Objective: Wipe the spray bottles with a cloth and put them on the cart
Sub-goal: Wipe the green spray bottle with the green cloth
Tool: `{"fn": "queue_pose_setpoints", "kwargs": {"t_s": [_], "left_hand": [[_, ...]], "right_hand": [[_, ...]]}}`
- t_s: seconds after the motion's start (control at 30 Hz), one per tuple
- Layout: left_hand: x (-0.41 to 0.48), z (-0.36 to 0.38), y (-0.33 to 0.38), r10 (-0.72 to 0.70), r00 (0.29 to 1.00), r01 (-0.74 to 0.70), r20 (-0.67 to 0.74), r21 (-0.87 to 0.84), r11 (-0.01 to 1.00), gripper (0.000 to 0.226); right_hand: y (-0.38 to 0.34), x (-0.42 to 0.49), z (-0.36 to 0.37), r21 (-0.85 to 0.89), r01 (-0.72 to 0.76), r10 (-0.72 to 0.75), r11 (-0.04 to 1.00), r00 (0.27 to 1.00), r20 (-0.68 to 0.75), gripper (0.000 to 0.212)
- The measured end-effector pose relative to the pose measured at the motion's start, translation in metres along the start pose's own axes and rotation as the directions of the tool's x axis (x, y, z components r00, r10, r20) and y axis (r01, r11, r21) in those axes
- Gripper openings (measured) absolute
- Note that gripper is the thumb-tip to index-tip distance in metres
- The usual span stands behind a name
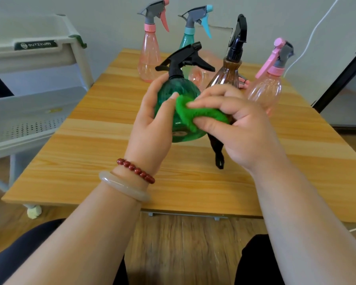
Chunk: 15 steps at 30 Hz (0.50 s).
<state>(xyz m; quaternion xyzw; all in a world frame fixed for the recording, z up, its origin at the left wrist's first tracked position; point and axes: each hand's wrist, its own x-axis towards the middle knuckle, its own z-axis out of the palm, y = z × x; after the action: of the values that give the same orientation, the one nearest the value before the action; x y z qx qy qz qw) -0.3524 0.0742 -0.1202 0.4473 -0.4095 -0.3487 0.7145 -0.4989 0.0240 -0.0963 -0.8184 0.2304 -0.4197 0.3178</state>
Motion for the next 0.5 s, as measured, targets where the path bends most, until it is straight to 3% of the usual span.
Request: {"fn": "queue_pose_setpoints", "kwargs": {"t_s": [0.07,0.13,0.3,0.4,0.5], "left_hand": [[-0.003,0.005,0.0,-0.014,1.0,0.014,0.025,0.003,1.0,0.038],[-0.005,0.009,0.0,-0.026,0.999,0.026,0.028,-0.008,1.0,0.037],[-0.001,-0.001,0.003,-0.003,0.999,0.004,-0.036,0.02,1.0,0.04],[0.0,-0.003,0.004,-0.04,0.997,0.037,-0.059,-0.041,0.998,0.04],[-0.001,0.001,0.004,-0.105,0.994,0.103,-0.011,-0.144,0.984,0.043]], "right_hand": [[0.006,0.002,0.005,0.04,-0.059,0.065,0.997,0.981,-0.182,0.028],[0.009,0.002,0.006,0.08,-0.079,0.097,0.994,0.963,-0.252,0.025],[0.002,-0.002,-0.004,0.16,-0.052,0.038,0.986,0.995,0.093,0.026],[0.004,-0.002,0.003,0.141,-0.048,0.05,0.989,0.999,-0.011,0.023],[0.005,-0.001,0.015,0.384,-0.133,0.198,0.914,0.971,-0.137,0.025]]}}
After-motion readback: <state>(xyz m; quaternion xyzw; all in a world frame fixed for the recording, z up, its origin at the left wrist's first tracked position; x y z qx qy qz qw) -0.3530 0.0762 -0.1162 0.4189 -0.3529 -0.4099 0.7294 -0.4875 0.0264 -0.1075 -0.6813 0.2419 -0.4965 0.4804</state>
